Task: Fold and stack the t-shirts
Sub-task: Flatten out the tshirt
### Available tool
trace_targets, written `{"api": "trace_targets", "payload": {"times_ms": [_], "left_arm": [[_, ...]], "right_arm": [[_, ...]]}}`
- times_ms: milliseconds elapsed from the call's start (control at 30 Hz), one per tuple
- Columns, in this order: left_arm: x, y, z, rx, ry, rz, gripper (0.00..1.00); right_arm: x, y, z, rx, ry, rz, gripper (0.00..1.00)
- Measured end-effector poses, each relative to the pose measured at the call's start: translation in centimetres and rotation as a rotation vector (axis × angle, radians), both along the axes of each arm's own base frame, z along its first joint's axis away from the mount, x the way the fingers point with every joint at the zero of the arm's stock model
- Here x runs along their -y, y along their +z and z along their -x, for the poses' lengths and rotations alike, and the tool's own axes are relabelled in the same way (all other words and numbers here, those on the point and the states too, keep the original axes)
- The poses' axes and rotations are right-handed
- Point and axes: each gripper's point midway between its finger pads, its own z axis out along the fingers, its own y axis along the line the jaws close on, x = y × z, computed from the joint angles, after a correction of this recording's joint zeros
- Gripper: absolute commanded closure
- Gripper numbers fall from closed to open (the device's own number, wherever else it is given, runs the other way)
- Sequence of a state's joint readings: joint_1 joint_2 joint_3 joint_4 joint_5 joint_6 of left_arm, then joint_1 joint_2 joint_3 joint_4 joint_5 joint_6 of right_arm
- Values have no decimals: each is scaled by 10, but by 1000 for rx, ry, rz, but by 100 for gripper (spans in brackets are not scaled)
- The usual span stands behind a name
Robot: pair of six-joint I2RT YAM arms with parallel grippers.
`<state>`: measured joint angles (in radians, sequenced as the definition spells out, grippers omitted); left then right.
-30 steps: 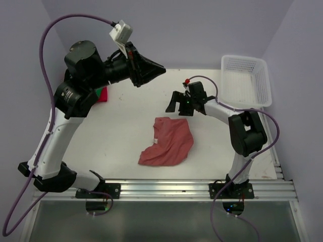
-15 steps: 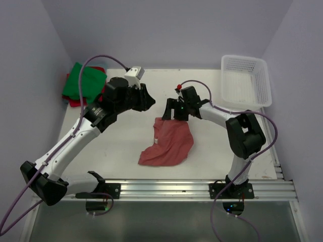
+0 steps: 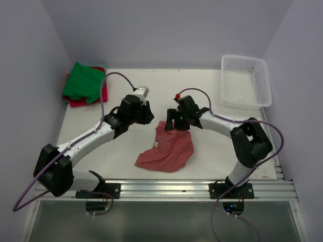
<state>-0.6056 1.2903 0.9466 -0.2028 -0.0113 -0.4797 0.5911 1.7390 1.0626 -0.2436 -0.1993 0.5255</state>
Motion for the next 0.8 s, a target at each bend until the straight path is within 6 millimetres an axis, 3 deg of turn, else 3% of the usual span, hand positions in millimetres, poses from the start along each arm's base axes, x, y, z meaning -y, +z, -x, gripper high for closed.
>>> {"api": "trace_targets", "payload": {"times_ms": [100,200,300,467,800], "left_arm": [[7,-44,-5,-77,-22,-27,79],[19,-74,-9,-131,-63,-20,80],[32,-95,-11,-177,-104,11,73],[46,-107,-9,-238,-140,78,60],[42,-126,-18,-315,-100,127,52]], "right_arm": [[4,9,1,26,-4,-3,27],[6,11,0,38,-8,6,26],[8,8,1,33,-7,11,25],[8,8,1,33,-7,13,25],[9,7,2,33,-8,17,25]]}}
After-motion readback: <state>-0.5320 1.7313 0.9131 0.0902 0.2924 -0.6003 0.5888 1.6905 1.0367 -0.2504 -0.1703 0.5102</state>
